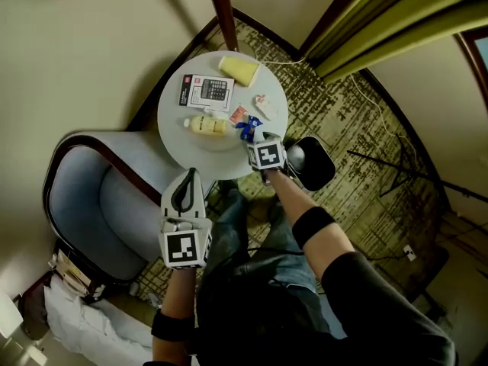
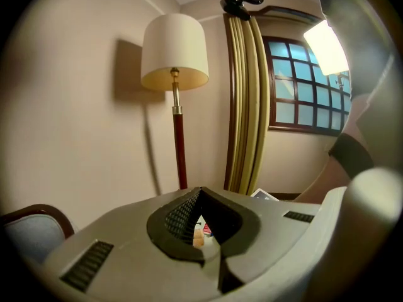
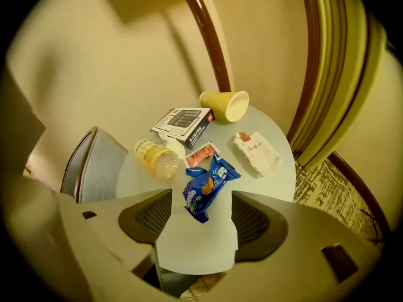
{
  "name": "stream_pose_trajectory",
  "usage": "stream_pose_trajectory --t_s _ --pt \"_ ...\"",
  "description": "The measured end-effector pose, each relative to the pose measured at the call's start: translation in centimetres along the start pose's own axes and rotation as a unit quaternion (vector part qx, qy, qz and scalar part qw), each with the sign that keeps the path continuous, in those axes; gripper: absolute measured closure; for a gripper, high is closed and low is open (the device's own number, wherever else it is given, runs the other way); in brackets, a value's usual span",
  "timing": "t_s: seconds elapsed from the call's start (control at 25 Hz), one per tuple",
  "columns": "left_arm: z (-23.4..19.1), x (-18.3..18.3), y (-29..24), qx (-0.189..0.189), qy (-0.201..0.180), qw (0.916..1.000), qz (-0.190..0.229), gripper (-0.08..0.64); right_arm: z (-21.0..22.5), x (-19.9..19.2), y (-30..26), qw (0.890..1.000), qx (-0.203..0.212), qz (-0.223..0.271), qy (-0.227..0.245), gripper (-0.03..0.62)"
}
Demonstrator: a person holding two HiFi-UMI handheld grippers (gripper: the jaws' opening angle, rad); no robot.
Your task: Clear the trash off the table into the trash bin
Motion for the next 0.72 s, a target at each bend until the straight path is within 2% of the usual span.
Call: stream_pose_trajectory --t_s 0.16,0.28,0.44,0.52,0.72 --pt "-0.7 -1.4 -0.2 -0.007 0.001 1.0 -0.005 0.56 0.9 -1.7 -3.2 0.998 -0.006 -0.026 -0.063 0.27" --pt "-1.3 -2.6 0.3 -0.008 0.001 0.9998 -0.016 0.56 1.1 -1.7 -4.0 0.996 -0.02 -0.027 -0.079 0.27" --pt "-2.5 -3.7 0.6 0.0 0.008 0.9996 -0.027 0.56 1.3 -0.7 -5.0 0.997 -0.032 -0.02 -0.074 0.27" --pt "-3.0 -4.0 0.8 0.003 0.008 0.9995 -0.03 0.56 1.0 -1.0 -5.5 0.997 -0.031 -0.031 -0.062 0.28" --pt "-3.8 -4.4 0.9 0.009 0.014 0.9992 -0.037 0.56 0.4 -1.3 -6.0 0.998 -0.027 -0.053 -0.03 0.397"
Point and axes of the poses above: the fingertips, and each gripper's own axes: y backward along the fingers, z to its right, x out of its top, the point moved 3 cm from there along y, backward along the fingers, and after that the axes turned 7 degrees about y, right-handed, at the moved point
